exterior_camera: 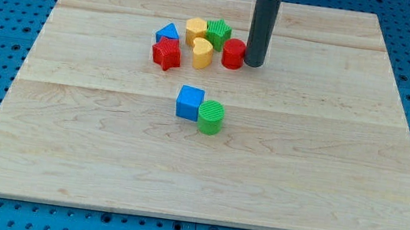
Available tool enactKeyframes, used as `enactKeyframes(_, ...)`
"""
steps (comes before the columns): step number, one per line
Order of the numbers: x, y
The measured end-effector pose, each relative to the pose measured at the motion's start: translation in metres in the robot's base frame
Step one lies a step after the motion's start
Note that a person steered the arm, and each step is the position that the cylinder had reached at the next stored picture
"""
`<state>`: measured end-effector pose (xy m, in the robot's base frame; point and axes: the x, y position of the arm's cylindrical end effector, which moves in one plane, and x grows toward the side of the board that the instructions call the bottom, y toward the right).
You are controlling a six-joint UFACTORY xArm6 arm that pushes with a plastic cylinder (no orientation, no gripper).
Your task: Move the green star into the red circle
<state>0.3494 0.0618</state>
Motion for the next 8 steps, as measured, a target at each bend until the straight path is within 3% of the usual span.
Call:
enactKeyframes(1, 0.000, 0.020)
enactKeyframes(3, -0.059, 0.054)
enactKeyframes(5, -0.111, 0.001)
enactKeyframes(8, -0.115, -0.086)
